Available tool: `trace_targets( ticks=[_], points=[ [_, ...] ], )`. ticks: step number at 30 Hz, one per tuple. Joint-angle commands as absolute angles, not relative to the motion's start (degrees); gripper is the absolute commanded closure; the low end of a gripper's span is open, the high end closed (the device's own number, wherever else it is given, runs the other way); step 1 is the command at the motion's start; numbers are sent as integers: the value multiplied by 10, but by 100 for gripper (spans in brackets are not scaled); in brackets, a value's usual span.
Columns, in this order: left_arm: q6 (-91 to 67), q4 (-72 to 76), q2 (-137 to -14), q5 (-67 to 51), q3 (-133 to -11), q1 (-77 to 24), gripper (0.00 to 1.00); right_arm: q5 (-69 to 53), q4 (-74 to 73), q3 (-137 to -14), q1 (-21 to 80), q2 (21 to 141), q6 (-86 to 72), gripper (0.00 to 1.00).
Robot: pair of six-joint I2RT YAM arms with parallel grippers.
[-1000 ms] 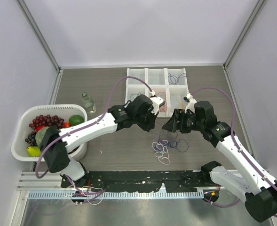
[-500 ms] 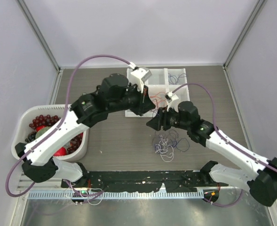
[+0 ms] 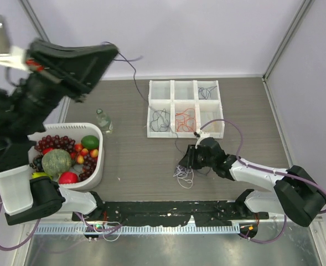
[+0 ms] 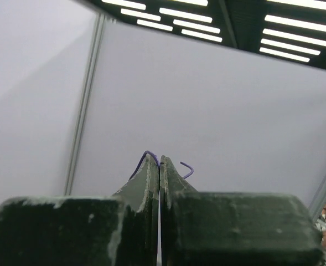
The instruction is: Untangle the cables
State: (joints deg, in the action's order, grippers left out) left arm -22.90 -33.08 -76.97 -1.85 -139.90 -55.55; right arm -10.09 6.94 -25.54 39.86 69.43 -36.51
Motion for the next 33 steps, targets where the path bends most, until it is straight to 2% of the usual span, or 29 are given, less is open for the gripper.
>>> trace_targets(
  ticks=[1,5,15,18,24,33],
  points=[
    [-218,-246,-764,-4,-1433,-558,100,-55,104,-236,399,699,-394,62],
    [-223,-237,-759,-5,-1446,-558,100,-16,73,-227,394,707,-418,66],
    [-194,-229,-734,39,-1456,-557,100,103,-88,-224,312,671,-467,64],
    [-171,-210,-721,62,-1460,-558,100,127,-111,-218,301,650,-473,60],
    [-128,-211,-704,113,-1460,-558,100,180,-166,-220,263,606,-496,44],
    [-106,-236,-690,157,-1442,-557,100,221,-209,-246,213,554,-451,33]
  ],
)
